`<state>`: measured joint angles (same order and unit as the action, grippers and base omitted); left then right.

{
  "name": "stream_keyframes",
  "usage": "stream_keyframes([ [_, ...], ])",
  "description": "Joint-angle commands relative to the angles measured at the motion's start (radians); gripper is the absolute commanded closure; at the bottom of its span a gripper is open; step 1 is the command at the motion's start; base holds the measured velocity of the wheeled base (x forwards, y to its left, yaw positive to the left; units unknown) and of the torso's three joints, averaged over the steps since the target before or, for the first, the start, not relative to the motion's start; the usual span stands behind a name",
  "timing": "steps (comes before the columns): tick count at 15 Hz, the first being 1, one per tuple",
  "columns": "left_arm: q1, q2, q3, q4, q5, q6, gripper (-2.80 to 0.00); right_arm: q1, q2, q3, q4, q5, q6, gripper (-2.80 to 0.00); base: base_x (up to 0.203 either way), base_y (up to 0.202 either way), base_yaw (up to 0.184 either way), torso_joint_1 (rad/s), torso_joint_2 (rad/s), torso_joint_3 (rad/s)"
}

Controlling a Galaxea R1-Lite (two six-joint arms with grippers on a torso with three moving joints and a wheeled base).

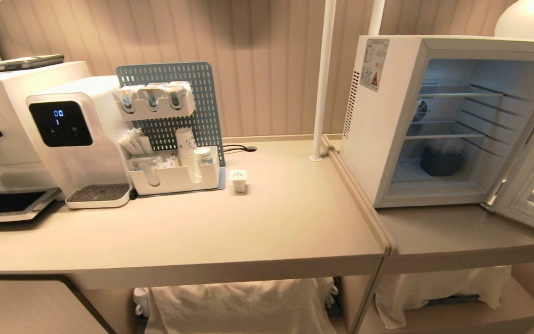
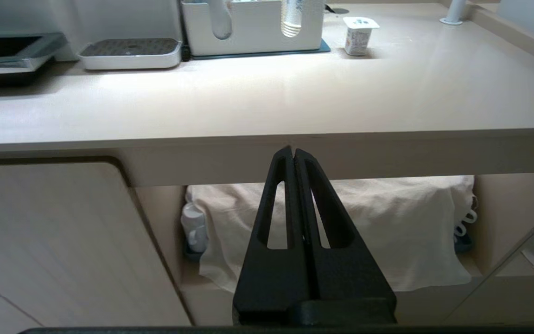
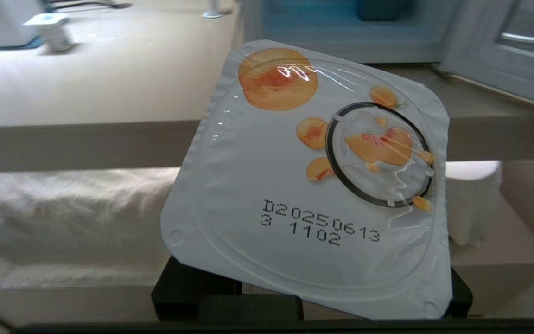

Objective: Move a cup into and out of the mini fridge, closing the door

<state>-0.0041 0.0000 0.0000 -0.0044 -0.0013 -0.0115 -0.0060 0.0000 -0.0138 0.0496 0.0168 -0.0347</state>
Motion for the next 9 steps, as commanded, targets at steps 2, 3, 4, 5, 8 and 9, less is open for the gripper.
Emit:
stream_keyframes([
  [2, 0.003, 0.000, 0.000, 0.000, -0.001, -0.001, 0.00, 0.001, 0.003, 0.000, 0.001, -0.002, -0.001, 0.00, 0.185, -0.179, -0.003, 0.007, 0.00, -0.004],
  [3, 0.003, 0.000, 0.000, 0.000, 0.000, -0.001, 0.00, 0.001, 0.003, 0.000, 0.001, -0.003, -0.001, 0.00, 0.207, -0.205, -0.003, 0.008, 0.01, 0.002],
  [4, 0.003, 0.000, 0.000, 0.000, -0.001, -0.001, 0.00, 0.001, 0.003, 0.000, 0.001, -0.003, -0.001, 0.00, 0.199, -0.198, -0.001, 0.002, 0.01, 0.002],
  [5, 0.002, 0.000, 0.000, -0.002, -0.002, -0.001, 0.00, 0.001, 0.003, 0.000, 0.001, -0.003, -0.001, 0.00, 0.190, -0.190, -0.001, 0.002, 0.00, 0.002],
  [8, 0.003, 0.000, 0.000, -0.002, -0.002, -0.001, 0.00, 0.001, 0.003, 0.000, 0.001, -0.003, -0.001, 0.00, 0.194, -0.195, 0.000, 0.003, 0.00, 0.002],
  [9, 0.003, 0.000, 0.000, -0.002, -0.002, -0.001, 0.00, 0.001, 0.003, 0.000, 0.004, -0.001, -0.001, 0.00, 0.157, -0.188, 0.006, 0.004, 0.01, -0.001],
])
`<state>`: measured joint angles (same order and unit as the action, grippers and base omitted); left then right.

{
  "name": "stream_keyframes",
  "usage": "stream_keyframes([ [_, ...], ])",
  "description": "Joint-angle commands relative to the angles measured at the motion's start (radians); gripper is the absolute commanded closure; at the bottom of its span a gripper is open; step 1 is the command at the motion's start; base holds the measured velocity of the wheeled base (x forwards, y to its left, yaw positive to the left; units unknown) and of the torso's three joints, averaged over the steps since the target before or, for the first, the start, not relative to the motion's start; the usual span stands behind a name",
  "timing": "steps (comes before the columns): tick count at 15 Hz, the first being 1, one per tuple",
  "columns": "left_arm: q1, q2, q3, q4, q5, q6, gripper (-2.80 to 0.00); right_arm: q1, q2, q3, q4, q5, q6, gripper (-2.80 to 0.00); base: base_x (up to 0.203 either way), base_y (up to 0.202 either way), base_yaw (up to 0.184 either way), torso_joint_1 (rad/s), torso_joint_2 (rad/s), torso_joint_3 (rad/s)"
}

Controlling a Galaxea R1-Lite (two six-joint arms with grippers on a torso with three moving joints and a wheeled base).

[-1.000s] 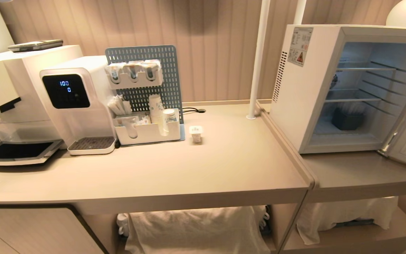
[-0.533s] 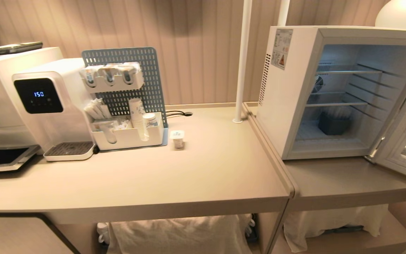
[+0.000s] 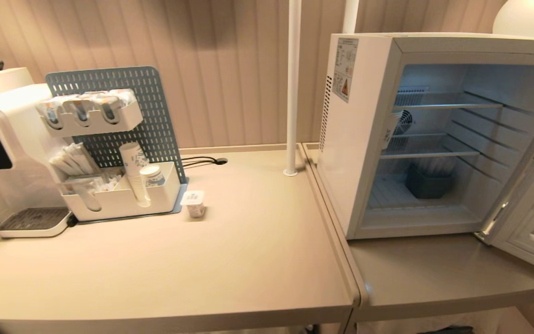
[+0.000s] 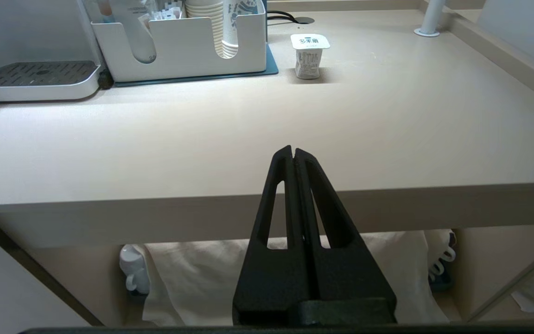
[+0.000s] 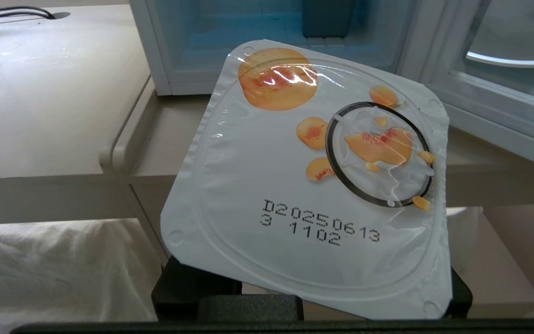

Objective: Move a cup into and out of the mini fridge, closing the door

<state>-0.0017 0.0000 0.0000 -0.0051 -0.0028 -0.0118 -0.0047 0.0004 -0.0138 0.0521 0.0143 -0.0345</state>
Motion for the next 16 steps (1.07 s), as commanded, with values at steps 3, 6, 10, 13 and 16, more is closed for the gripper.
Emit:
stream_keyframes([
  [3, 0.000, 0.000, 0.000, -0.003, 0.000, -0.001, 0.00, 0.000, 0.004, -0.002, 0.002, 0.000, -0.001, 0.00, 0.014, -0.072, 0.000, 0.006, 0.01, 0.001],
  [6, 0.000, 0.000, 0.000, -0.002, 0.000, -0.001, 0.00, 0.000, 0.004, -0.002, 0.003, 0.001, -0.002, 0.00, -0.003, 0.002, -0.010, 0.002, 0.00, -0.001],
  [10, 0.000, 0.000, 0.000, -0.003, 0.000, -0.001, 0.00, 0.000, 0.004, -0.002, 0.003, 0.001, -0.001, 0.00, 0.000, 0.000, 0.000, 0.000, 0.00, 0.000],
  [13, 0.000, 0.000, 0.000, -0.003, 0.001, -0.001, 0.00, 0.000, 0.003, -0.002, 0.003, 0.000, 0.001, 0.00, 0.000, 0.000, 0.000, 0.000, 0.00, 0.000],
  [16, 0.000, 0.000, 0.000, -0.003, 0.000, -0.001, 0.00, 0.000, 0.003, -0.002, 0.003, 0.001, 0.001, 0.00, 0.000, 0.000, 0.000, 0.000, 0.00, 0.000],
])
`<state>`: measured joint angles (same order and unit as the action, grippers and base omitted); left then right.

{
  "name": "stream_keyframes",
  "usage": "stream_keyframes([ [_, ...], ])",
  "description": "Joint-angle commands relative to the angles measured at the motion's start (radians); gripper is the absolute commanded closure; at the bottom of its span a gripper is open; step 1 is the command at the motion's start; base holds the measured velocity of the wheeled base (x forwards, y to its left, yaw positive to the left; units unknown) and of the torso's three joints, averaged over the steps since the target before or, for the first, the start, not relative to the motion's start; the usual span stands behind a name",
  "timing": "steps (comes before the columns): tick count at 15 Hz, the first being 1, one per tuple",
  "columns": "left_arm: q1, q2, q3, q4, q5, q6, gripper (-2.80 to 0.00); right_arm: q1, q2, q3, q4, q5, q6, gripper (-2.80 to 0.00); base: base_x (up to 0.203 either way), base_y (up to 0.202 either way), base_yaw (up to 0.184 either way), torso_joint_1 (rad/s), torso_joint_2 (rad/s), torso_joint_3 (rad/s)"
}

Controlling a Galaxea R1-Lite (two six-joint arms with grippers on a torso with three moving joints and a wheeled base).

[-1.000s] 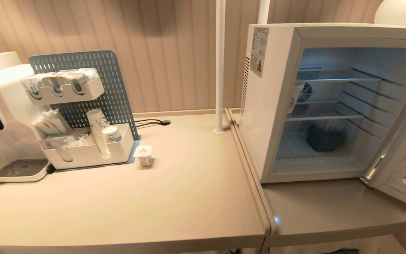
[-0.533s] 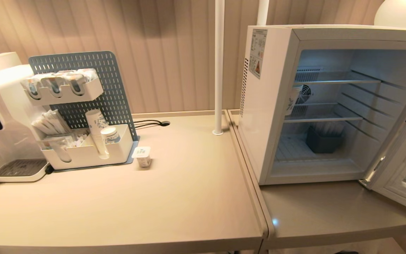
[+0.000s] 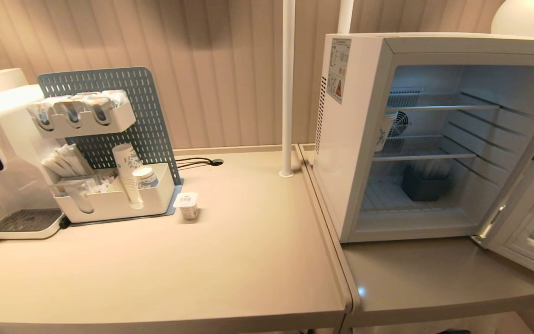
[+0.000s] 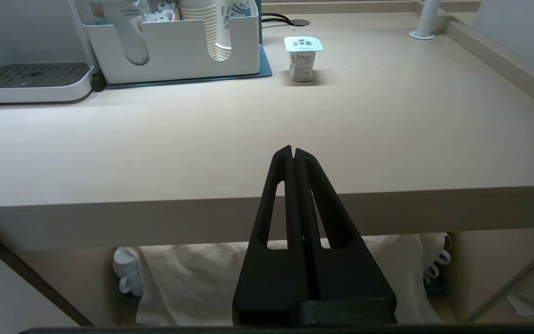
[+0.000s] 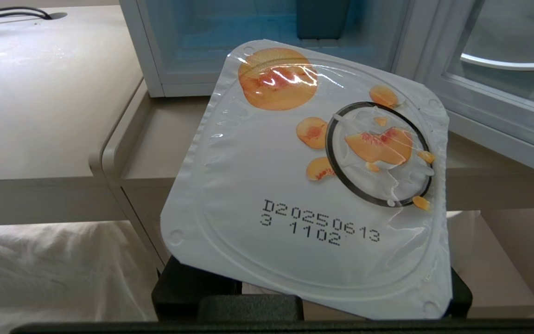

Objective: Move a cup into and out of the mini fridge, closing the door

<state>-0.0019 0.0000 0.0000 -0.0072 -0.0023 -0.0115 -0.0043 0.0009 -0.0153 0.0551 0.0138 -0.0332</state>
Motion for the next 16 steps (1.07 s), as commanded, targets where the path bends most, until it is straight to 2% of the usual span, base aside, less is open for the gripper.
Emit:
stream_keyframes([
  [1, 0.000, 0.000, 0.000, 0.001, 0.001, -0.001, 0.00, 0.000, 0.002, 0.000, 0.000, 0.002, -0.001, 0.00, 0.000, 0.000, 0.000, 0.000, 0.00, 0.000],
  [5, 0.000, 0.000, 0.000, 0.000, 0.000, -0.001, 0.00, -0.001, 0.001, -0.009, -0.001, 0.002, -0.001, 0.00, 0.000, 0.000, 0.000, 0.000, 0.00, 0.000],
  [7, 0.000, 0.000, 0.000, 0.000, 0.001, -0.001, 0.00, -0.001, 0.050, -0.120, 0.009, 0.007, 0.024, 0.00, 0.000, 0.000, 0.000, 0.000, 0.00, 0.000],
  [9, 0.000, 0.002, 0.000, 0.000, 0.001, -0.001, 0.00, -0.001, 0.209, -0.254, 0.050, 0.035, 0.058, 0.00, 0.000, 0.000, 0.000, 0.000, 0.00, 0.000],
  [11, 0.000, 0.001, 0.000, 0.000, 0.000, -0.001, 0.00, -0.001, 0.430, -0.348, 0.086, 0.125, 0.068, 0.00, 0.000, 0.000, 0.000, 0.000, 0.00, 0.000],
  [14, 0.000, 0.002, 0.000, 0.000, 0.001, -0.002, 0.00, 0.000, 0.742, -0.414, 0.079, 0.228, 0.015, 0.00, 0.000, 0.000, 0.000, 0.000, 0.00, 0.000],
  [16, 0.000, 0.002, 0.000, 0.000, 0.001, -0.002, 0.00, 0.007, 0.905, -0.430, 0.001, 0.271, -0.014, 0.00, 0.000, 0.000, 0.000, 0.000, 0.00, 0.000],
])
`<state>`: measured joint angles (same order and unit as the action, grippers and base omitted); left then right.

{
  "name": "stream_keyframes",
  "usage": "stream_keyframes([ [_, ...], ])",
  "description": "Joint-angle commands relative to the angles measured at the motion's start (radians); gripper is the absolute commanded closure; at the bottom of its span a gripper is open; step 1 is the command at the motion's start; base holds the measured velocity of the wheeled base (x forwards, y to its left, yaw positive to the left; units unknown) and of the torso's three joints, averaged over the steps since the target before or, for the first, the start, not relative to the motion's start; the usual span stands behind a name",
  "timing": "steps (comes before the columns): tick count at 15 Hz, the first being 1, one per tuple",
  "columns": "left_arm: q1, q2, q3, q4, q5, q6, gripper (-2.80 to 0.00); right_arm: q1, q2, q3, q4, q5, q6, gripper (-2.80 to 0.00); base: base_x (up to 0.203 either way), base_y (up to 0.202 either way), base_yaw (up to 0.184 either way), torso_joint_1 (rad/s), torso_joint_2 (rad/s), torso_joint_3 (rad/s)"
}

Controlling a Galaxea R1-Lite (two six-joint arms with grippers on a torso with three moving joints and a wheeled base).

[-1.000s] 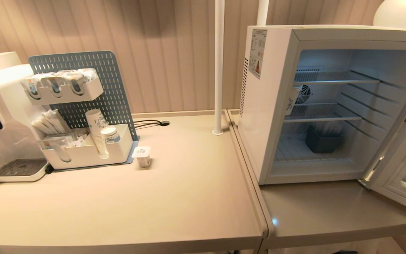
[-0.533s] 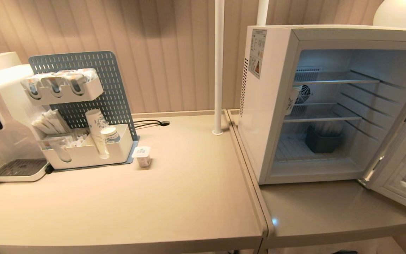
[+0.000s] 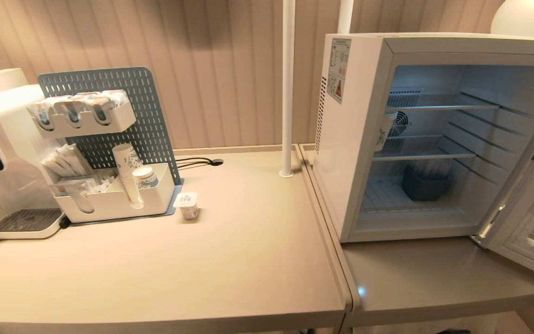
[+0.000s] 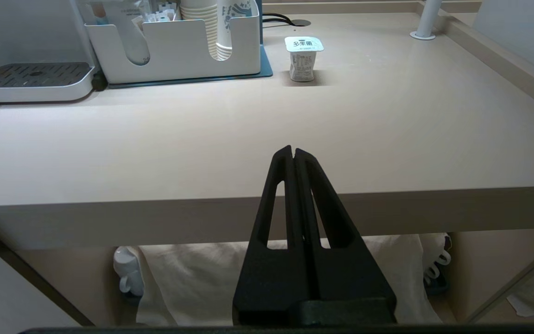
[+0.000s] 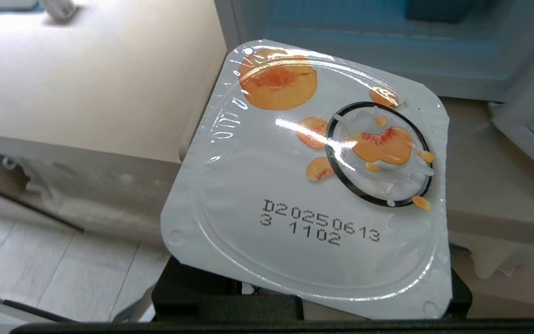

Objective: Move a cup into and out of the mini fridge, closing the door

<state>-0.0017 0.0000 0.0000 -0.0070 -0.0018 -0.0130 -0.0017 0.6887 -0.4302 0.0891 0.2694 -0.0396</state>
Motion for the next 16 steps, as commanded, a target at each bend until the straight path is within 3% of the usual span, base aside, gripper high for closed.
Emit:
stream_keyframes([
  [1, 0.000, 0.002, 0.000, -0.001, 0.000, -0.001, 0.00, 0.007, 0.296, -0.020, -0.080, 0.031, -0.017, 0.00, 0.000, 0.000, 0.000, 0.000, 0.00, 0.000],
  [5, 0.000, 0.002, 0.000, -0.001, 0.000, -0.002, 0.00, 0.011, 0.630, -0.032, -0.291, 0.051, -0.033, 0.00, 0.000, 0.000, 0.000, 0.000, 0.00, 0.000],
  [10, 0.000, 0.002, 0.001, -0.001, 0.000, -0.002, 0.00, 0.013, 1.048, -0.040, -0.823, 0.014, -0.010, 0.00, 0.000, 0.000, 0.000, 0.000, 0.00, 0.000],
  [13, 0.000, 0.002, 0.001, -0.001, 0.000, -0.004, 0.00, 0.039, 1.243, -0.097, -1.070, -0.088, 0.039, 0.00, 0.000, 0.000, 0.000, 0.000, 0.00, 0.000],
  [16, 0.000, 0.002, 0.001, -0.001, 0.000, -0.005, 0.00, 0.091, 1.381, -0.225, -1.143, -0.204, 0.057, 0.00, 0.000, 0.000, 0.000, 0.000, 0.00, 0.000],
])
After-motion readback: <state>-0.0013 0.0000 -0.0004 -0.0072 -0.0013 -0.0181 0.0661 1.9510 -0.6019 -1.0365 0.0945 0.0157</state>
